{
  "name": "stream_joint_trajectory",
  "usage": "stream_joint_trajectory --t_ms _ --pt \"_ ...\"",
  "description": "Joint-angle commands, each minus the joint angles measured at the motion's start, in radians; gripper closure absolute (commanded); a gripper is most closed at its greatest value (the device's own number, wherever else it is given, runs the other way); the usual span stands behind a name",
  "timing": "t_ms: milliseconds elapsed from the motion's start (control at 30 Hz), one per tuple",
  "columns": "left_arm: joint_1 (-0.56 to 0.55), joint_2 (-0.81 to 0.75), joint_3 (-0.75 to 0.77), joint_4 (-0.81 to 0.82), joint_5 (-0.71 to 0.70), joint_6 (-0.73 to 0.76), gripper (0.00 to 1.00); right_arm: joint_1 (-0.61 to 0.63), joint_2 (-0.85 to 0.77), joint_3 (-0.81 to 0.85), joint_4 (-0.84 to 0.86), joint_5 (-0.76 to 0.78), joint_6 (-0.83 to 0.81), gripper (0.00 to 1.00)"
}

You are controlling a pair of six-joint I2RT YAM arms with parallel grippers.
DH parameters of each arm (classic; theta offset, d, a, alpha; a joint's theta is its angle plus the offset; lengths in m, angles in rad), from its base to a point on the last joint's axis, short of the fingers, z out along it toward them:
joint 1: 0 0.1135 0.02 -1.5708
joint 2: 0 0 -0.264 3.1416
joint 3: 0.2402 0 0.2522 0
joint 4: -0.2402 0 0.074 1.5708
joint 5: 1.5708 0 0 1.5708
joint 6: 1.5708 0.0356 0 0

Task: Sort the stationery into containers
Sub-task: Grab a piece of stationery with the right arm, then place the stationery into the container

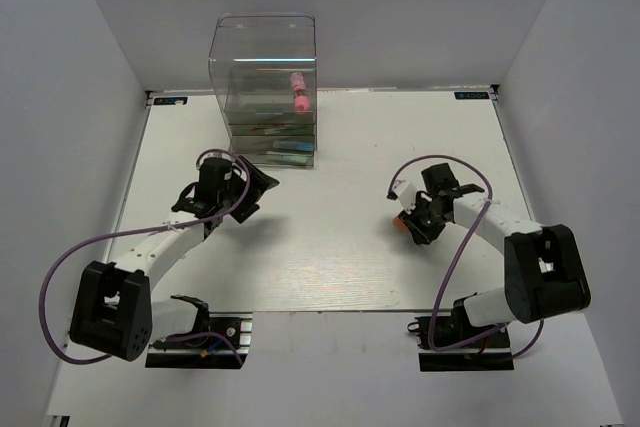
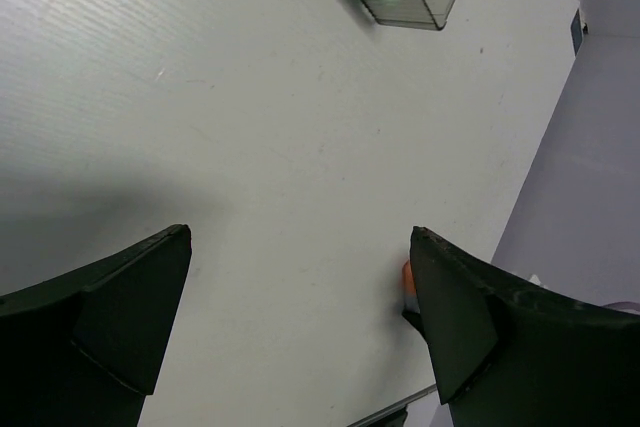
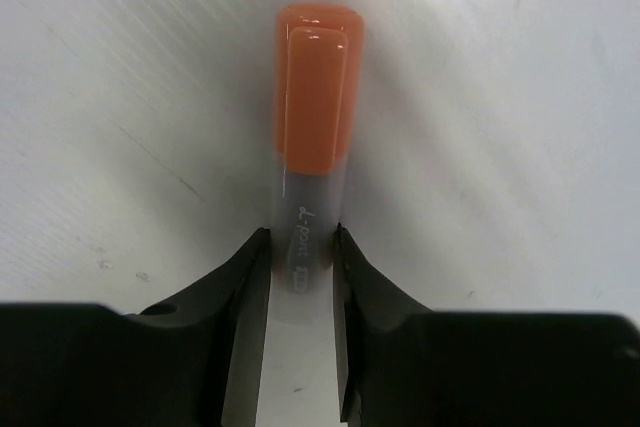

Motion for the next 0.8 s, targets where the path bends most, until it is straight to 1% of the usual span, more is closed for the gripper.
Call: stream_joint_trajectory --t_ms 0,33,100,167,200,233,267,300,333,367,400,433,467,500,567,633,667,733,767 --pt "0.006 -0.041 -0.040 0.003 -0.016 -0.017 0.00 0.023 0.035 0.102 0.030 -0.123 -0.128 0.93" --pt "0.006 -0.041 -0.061 0.013 -0.016 -0.029 0.00 0.029 0.047 0.149 0.051 -0.133 -0.182 0.93" --pt "0.006 -0.041 -0.084 0.033 -0.016 -0.066 0.00 0.050 0.118 0.269 0.058 -0.191 -0.213 0.93" --pt "0.006 -0.041 -0.117 0.072 -0.007 -0.089 0.00 0.087 0.185 0.338 0.065 -0.217 -0.272 0.93" --pt "0.006 -0.041 -0.126 0.084 0.004 -0.099 0.00 0.102 0.236 0.445 0.068 -0.232 -0.282 0.93" --pt "0.006 -0.041 -0.140 0.093 0.004 -0.120 0.00 0.142 0.262 0.484 0.074 -0.236 -0.299 0.95" --pt "0.006 -0.041 -0.140 0.105 0.004 -0.129 0.00 0.156 0.318 0.524 0.073 -0.242 -0.318 0.96" --pt "0.006 -0.032 -0.150 0.106 0.004 -0.129 0.00 0.168 0.374 0.642 0.073 -0.245 -0.332 0.96" --pt "0.006 -0.032 -0.150 0.115 0.004 -0.138 0.00 0.206 0.421 0.682 0.073 -0.245 -0.339 0.96" --pt "0.006 -0.032 -0.150 0.115 0.004 -0.139 0.00 0.219 0.446 0.721 0.073 -0.249 -0.363 0.96" --pt "0.006 -0.032 -0.161 0.115 0.004 -0.139 0.00 0.231 0.513 0.822 0.071 -0.254 -0.374 0.96" --pt "0.006 -0.032 -0.161 0.115 -0.005 -0.139 0.00 0.254 0.533 0.853 0.074 -0.254 -0.383 0.98" --pt "0.006 -0.032 -0.161 0.115 -0.005 -0.139 0.00 0.279 0.550 0.933 0.090 -0.254 -0.401 0.98" --pt "0.006 -0.041 -0.161 0.115 -0.005 -0.139 0.00 0.300 0.602 0.958 0.094 -0.253 -0.409 0.98" --pt "0.006 -0.041 -0.170 0.115 -0.014 -0.139 0.00 0.326 0.630 1.036 0.137 -0.242 -0.415 0.98" --pt "0.006 -0.041 -0.179 0.106 -0.014 -0.139 0.00 0.349 0.678 1.058 0.160 -0.225 -0.427 0.98" --pt "0.006 -0.050 -0.180 0.106 -0.014 -0.139 0.00 0.374 0.696 1.079 0.194 -0.216 -0.431 0.98" --pt "0.006 -0.050 -0.180 0.096 -0.024 -0.139 0.00 0.385 0.722 1.091 0.278 -0.196 -0.438 0.98" --pt "0.006 -0.050 -0.180 0.096 -0.024 -0.139 0.00 0.401 0.738 1.102 0.294 -0.182 -0.435 0.98"
